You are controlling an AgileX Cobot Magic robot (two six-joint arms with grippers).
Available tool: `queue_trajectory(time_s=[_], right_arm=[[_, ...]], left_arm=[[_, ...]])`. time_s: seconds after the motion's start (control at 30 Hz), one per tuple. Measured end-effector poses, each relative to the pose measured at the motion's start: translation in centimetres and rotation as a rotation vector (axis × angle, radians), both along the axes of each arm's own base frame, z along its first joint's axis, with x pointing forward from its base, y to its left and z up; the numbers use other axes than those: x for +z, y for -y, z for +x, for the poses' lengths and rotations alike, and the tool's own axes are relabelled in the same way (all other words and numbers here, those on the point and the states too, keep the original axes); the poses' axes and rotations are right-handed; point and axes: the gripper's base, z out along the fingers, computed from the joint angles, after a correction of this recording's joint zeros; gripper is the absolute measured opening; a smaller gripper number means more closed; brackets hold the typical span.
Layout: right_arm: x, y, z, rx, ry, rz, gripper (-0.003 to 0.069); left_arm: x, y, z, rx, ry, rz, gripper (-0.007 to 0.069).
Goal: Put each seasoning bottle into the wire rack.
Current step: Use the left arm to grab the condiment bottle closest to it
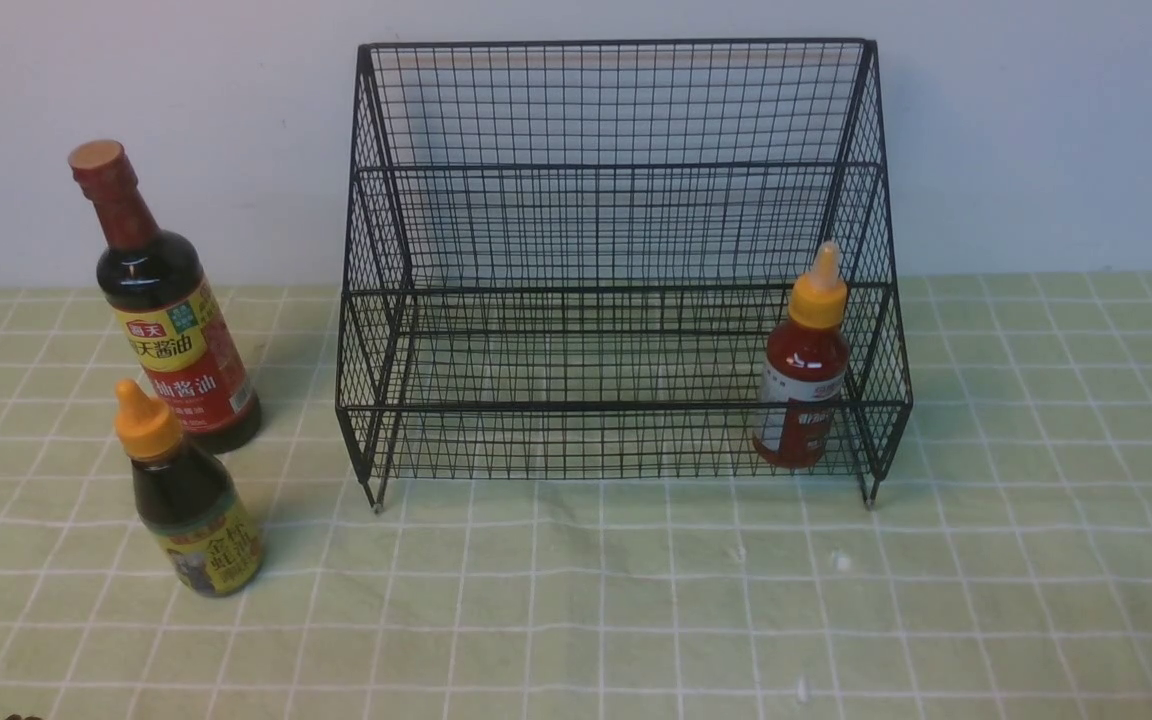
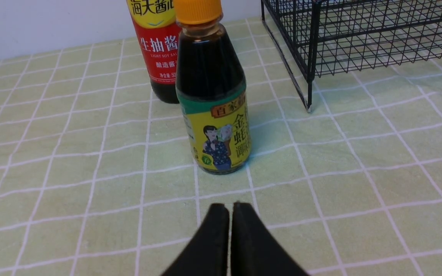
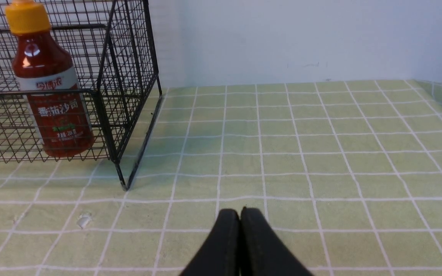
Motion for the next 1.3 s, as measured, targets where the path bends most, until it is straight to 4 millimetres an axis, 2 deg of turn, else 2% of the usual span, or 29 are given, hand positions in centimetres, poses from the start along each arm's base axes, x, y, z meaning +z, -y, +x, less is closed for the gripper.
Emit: queue_trajectory(time_s=[0.17, 0.4, 0.5, 0.67, 0.77, 0.9, 1.03, 1.07, 1.1, 1.13, 1.3], right_arm=[[0.0, 0.0, 0.0, 0.0, 0.0, 0.0, -0.0014], [0.0, 0.0, 0.0, 0.0, 0.0, 0.0, -0.0014], [0.0, 0.0, 0.0, 0.0, 0.0, 0.0, -0.0014], [0.0, 0.0, 0.0, 0.0, 0.0, 0.0, -0.0014], [0.0, 0.0, 0.0, 0.0, 0.0, 0.0, -0.0014], [0.0, 0.0, 0.0, 0.0, 0.0, 0.0, -0.0014], [0.0, 0.0, 0.0, 0.0, 0.0, 0.0, -0.0014], [0.0, 0.0, 0.0, 0.0, 0.0, 0.0, -0.0014], [0.0, 0.0, 0.0, 0.0, 0.0, 0.0, -0.0014], [0.0, 0.0, 0.0, 0.0, 0.0, 0.0, -0.0014], [0.0, 0.0, 0.0, 0.0, 0.0, 0.0, -0.0014]], left_arm=[[0.3, 0.1, 0.1, 0.005, 0.043, -0.059, -0.0006], [2.2, 0.3, 0.4, 0.058, 0.204, -0.476, -0.0006], [3.2, -0.2, 0.5, 0.101, 0.314, -0.597, -0.0006], [5.0, -1.4, 0.2, 0.171, 0.543, -0.598, -0.0006], [5.2, -1.4, 0.1, 0.163, 0.567, -0.528, -0.0006], [6.6, -0.7, 1.1, 0.107, 0.439, -0.362, 0.003], [7.8, -0.3, 2.5, 0.089, 0.318, -0.3, 0.0104], [8.6, -0.1, 3.5, 0.083, 0.246, -0.283, 0.016], [8.8, -0.1, 3.7, 0.082, 0.229, -0.281, 0.0174], [9.6, 0.2, 5.0, 0.073, 0.136, -0.27, 0.0247], [11.8, 1.0, 8.8, 0.041, -0.101, -0.247, 0.0423]])
